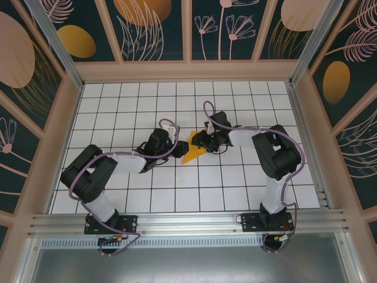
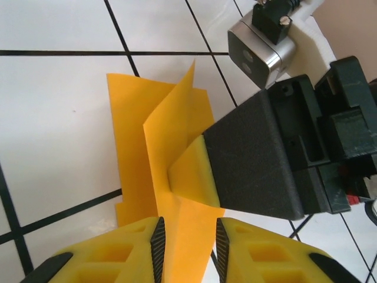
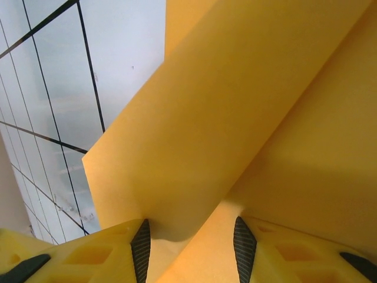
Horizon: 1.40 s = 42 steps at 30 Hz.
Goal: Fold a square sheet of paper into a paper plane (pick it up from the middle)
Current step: Fourth fold the wing at the center of the table.
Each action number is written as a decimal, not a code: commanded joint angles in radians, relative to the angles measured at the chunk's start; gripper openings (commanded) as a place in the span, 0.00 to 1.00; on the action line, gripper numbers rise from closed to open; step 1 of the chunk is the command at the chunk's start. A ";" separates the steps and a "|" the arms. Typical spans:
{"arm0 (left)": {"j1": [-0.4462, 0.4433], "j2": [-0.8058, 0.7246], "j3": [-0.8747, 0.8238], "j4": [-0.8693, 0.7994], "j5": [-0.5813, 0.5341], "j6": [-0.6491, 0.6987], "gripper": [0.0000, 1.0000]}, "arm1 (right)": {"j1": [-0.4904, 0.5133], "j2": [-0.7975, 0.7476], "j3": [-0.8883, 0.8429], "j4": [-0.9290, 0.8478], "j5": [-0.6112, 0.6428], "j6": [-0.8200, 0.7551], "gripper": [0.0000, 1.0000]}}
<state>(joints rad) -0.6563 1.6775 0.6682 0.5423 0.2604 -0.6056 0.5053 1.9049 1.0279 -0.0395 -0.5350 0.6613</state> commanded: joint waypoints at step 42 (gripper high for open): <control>0.004 0.174 0.097 -0.097 0.028 -0.042 0.10 | -0.009 0.194 0.069 -0.300 0.236 0.012 0.32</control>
<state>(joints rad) -0.6563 1.8477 0.7540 0.4873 0.3050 -0.6418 0.5030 1.9678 1.1435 -0.2276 -0.5121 0.6708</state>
